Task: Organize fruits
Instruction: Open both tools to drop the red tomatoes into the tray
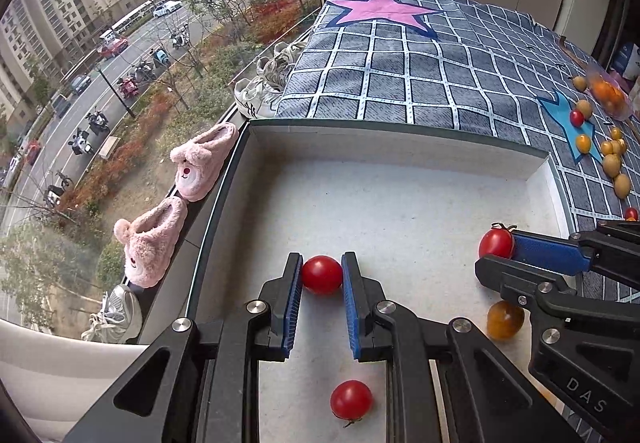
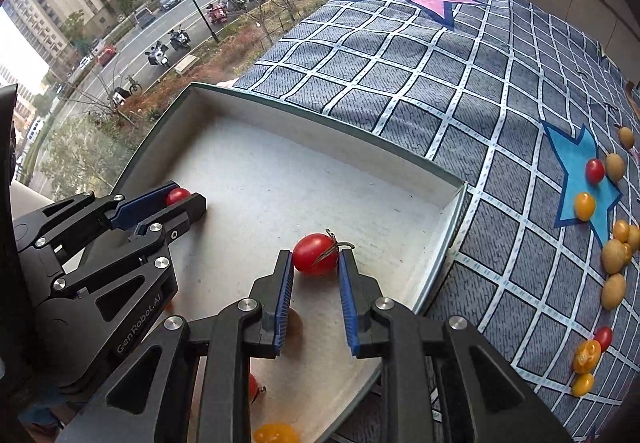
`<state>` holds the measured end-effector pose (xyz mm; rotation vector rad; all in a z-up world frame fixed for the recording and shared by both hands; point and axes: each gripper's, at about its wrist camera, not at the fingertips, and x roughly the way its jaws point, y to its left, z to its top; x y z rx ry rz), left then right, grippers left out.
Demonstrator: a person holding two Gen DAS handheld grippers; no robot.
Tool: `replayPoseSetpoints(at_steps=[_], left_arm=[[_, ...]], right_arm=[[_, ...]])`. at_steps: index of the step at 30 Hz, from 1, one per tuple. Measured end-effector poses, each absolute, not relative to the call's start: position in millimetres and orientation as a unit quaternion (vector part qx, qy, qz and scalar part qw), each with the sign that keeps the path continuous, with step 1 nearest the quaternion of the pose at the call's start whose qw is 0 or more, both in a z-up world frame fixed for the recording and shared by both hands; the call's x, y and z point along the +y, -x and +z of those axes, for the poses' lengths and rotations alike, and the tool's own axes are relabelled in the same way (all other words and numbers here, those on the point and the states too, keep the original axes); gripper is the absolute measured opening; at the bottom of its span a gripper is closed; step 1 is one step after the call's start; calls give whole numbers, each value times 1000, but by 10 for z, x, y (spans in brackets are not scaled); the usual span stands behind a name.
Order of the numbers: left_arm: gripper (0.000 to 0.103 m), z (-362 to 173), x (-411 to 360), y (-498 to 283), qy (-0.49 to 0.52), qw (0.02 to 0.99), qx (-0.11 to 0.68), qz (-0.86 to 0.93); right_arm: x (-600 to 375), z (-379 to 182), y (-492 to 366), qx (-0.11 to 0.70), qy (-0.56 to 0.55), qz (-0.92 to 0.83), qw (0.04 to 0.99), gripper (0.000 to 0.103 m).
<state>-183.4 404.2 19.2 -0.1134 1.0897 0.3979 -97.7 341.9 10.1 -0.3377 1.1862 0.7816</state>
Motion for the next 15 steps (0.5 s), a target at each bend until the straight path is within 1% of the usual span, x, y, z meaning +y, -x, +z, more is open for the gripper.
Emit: replayPoseSetpoints(at_steps=[3, 4, 5, 8, 10, 15], left_arm=[[21, 196, 4039, 1838, 54, 836, 512, 189], [21, 197, 4041, 1842, 55, 836, 512, 188], [22, 196, 4045, 1842, 57, 836, 512, 187], [22, 212, 4043, 1858, 61, 836, 512, 185], [22, 228, 4037, 1878, 63, 836, 512, 186], [22, 313, 3968, 1926, 65, 842, 505, 179]], right_arm=[[3403, 115, 985, 543, 150, 357, 745, 28], [3387, 135, 994, 542, 147, 358, 746, 33], [3365, 165, 1006, 540, 146, 358, 748, 44], [3297, 288, 1065, 527, 145, 362, 755, 60], [3229, 376, 1109, 516, 148, 361, 763, 68], [2933, 559, 1169, 504, 127, 357, 776, 72]])
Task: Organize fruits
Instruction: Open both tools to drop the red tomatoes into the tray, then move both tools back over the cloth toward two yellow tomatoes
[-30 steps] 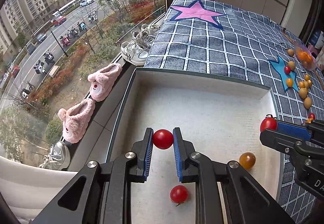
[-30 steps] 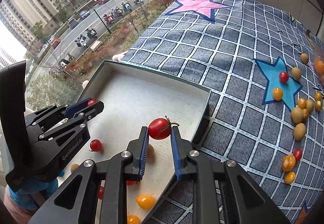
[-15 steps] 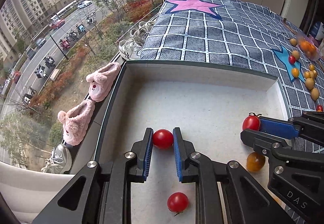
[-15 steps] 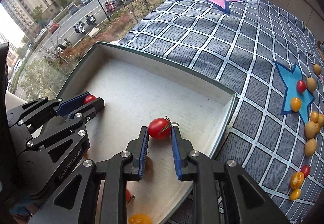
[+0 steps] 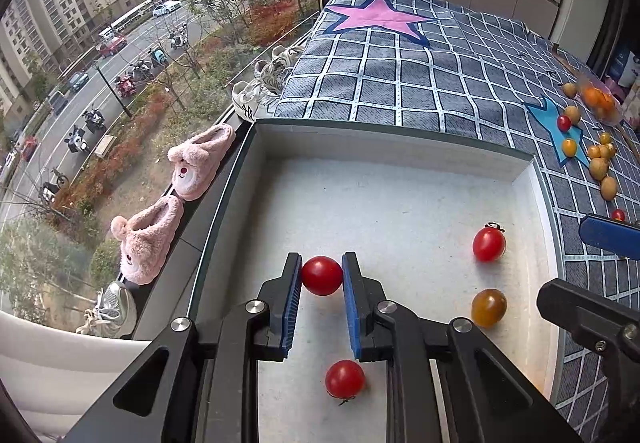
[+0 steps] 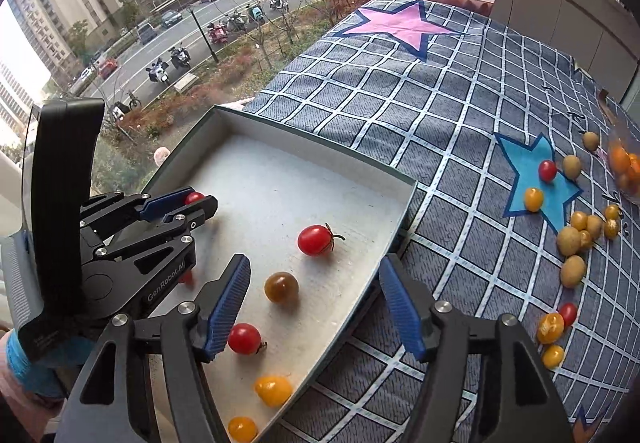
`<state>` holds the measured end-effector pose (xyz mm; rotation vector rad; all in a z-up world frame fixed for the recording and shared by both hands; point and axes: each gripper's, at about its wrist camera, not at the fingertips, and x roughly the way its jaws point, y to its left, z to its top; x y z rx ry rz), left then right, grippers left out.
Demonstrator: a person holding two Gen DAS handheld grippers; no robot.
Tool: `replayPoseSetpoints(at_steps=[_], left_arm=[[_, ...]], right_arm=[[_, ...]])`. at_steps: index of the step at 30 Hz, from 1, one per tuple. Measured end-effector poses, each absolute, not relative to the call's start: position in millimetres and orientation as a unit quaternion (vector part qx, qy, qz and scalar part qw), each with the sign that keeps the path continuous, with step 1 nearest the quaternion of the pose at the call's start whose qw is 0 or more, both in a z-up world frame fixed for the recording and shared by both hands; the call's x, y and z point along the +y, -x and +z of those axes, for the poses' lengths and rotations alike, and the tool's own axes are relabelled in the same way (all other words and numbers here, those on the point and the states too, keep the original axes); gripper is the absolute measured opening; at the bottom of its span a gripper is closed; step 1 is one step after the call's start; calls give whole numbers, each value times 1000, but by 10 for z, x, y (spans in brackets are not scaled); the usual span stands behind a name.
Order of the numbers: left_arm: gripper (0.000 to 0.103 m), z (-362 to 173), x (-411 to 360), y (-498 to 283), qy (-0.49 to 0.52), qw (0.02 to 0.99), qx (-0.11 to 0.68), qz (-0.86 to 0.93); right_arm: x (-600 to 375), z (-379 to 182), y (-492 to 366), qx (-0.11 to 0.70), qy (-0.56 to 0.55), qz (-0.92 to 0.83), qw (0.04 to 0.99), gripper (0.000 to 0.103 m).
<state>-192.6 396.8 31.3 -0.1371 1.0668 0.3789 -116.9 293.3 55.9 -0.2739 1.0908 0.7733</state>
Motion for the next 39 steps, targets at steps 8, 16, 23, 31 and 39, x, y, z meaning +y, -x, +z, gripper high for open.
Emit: replayPoseSetpoints(at_steps=[8, 16, 23, 31, 39], left_arm=[[84, 570, 3700, 2020, 53, 876, 449, 167], [84, 868, 3103, 1937, 12, 894, 433, 115], [84, 855, 2415, 1759, -24, 895, 441, 65], [84, 610, 2069, 1629, -43, 881, 467, 55], [84, 473, 1936, 1515, -53, 876, 476, 52]], right_arm=[[2310, 606, 1159, 508, 89, 330, 790, 72], [1510, 482, 1060, 506, 72, 261, 819, 72], [962, 215, 946, 512, 69, 183, 836, 72], [1080, 91, 855, 487, 84, 182, 850, 71], [1121, 94, 727, 463, 109, 178, 862, 22]])
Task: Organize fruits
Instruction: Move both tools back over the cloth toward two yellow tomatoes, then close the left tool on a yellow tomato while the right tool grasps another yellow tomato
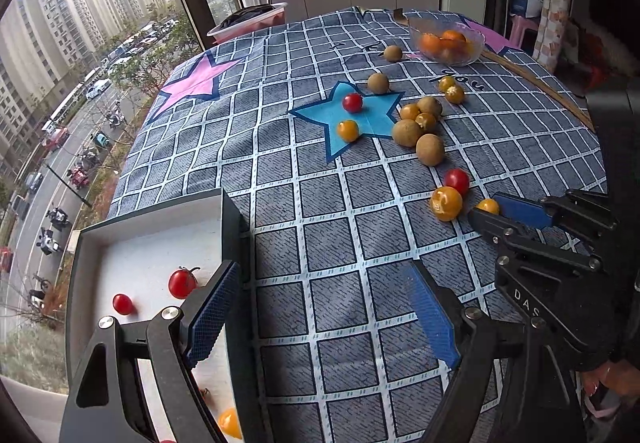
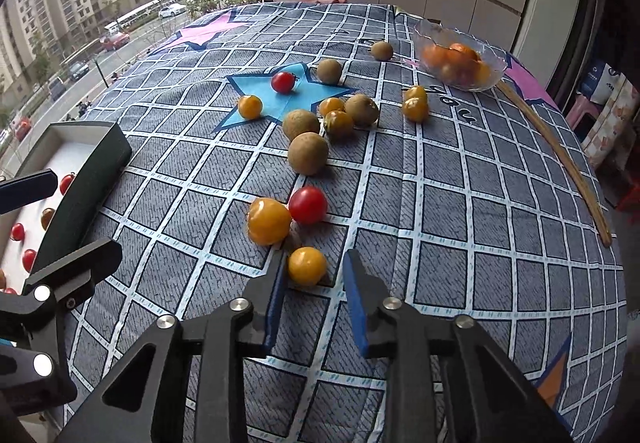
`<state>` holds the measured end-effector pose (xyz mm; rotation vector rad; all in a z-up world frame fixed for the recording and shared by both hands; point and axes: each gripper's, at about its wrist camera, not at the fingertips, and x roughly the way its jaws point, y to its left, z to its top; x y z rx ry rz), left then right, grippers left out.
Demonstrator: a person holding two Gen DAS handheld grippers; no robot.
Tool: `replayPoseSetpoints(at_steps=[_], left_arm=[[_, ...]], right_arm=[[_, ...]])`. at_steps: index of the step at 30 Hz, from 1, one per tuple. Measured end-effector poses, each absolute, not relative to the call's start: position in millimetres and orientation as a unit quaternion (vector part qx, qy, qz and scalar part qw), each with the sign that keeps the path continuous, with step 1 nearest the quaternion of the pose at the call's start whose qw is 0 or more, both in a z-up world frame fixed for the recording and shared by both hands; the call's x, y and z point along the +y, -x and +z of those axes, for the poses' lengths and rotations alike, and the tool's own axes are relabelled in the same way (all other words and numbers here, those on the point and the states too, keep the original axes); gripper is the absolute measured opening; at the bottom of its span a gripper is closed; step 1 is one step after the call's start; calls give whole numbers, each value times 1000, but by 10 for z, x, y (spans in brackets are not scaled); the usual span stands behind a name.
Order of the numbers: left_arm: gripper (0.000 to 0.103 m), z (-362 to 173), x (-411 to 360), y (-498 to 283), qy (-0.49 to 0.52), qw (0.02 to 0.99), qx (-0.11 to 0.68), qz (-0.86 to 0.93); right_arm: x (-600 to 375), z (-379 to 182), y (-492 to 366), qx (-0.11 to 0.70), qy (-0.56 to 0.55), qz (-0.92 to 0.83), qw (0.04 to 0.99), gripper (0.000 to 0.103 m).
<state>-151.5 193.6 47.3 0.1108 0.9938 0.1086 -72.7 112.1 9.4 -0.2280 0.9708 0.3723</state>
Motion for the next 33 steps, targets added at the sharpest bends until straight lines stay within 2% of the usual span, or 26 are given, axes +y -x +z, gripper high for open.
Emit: replayPoseSetpoints(at_steps=[13, 16, 18, 19, 25, 33], left_arm=[[82, 176, 1337, 1035, -79, 868, 490, 15], [62, 152, 1290, 985, -75, 867, 492, 12], [43, 161, 1293, 964, -58, 868, 494, 5], [28, 158, 1297, 953, -51, 867, 495, 2], [26, 186, 1323, 1048, -34, 868, 496, -6], [26, 506, 1600, 1463, -13, 883, 469, 3]], right_arm=[[454, 127, 549, 472, 54, 142, 868, 21], [410, 130, 557, 472, 46, 146, 868, 21], [403, 129, 561, 471, 43, 147, 869, 21], [399, 129, 560, 472, 41, 148, 868, 21], [305, 142, 606, 486, -5, 180, 855, 21], [261, 235, 811, 489, -9, 200, 849, 21]])
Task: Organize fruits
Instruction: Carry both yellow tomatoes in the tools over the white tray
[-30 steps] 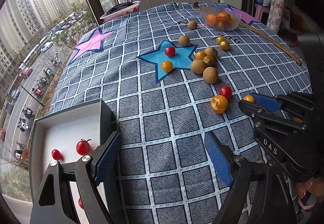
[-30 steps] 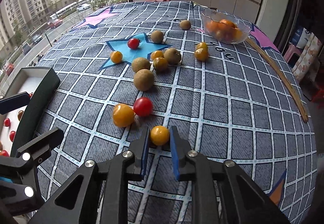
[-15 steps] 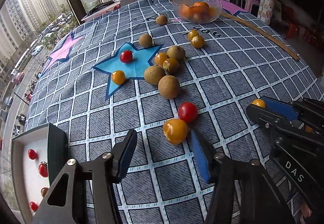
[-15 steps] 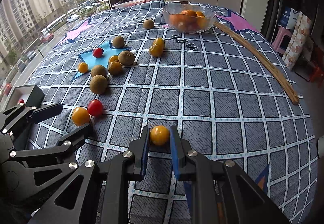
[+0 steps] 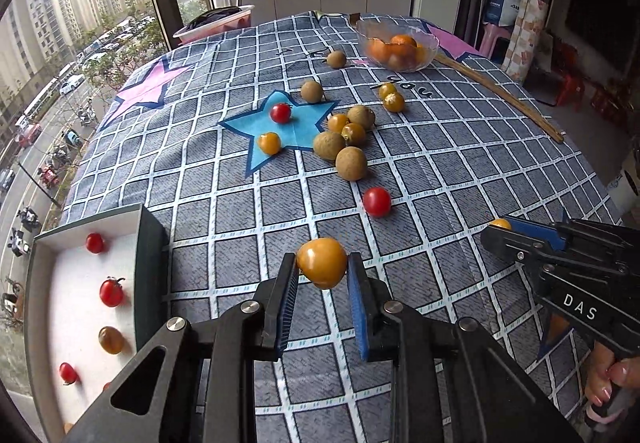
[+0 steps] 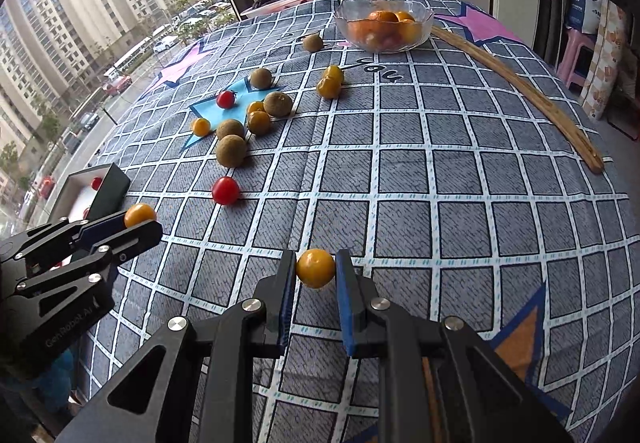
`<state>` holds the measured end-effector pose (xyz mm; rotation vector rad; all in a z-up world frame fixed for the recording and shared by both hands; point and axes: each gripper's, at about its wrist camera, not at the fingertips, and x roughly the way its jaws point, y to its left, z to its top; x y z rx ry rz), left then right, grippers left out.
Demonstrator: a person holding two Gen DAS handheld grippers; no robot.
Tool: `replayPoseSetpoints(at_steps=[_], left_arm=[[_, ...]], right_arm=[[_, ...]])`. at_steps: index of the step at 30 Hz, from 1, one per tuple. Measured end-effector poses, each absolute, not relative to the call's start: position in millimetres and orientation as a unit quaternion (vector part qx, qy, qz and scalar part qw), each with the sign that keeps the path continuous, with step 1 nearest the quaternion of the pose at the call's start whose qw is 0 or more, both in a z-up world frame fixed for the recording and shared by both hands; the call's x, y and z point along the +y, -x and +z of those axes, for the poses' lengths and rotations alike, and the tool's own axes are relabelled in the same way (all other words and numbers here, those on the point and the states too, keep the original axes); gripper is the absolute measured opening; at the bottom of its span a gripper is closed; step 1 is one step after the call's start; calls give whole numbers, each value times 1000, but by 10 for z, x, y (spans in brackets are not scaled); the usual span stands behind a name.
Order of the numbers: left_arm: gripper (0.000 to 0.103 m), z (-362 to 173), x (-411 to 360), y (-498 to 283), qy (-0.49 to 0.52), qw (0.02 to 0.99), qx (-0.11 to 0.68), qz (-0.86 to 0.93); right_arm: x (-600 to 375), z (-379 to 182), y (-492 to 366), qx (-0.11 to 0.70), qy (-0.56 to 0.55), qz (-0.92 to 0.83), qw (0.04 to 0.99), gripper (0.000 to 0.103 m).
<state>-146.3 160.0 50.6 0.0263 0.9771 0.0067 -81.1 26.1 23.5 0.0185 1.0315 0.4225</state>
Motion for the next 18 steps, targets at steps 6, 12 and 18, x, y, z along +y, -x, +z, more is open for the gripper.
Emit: replayPoseSetpoints(at_steps=[6, 12, 18], left_arm=[[26, 729, 1997, 1856, 9, 892, 451, 29], [26, 840, 2565, 2295, 15, 894, 438, 89], [26, 716, 3204, 2635, 36, 879, 448, 161]], right_arm=[[371, 337, 971, 494, -9, 217, 842, 21], [702, 490, 1128, 491, 6, 252, 834, 21], [1254, 621, 1304, 490, 23, 302, 817, 21]])
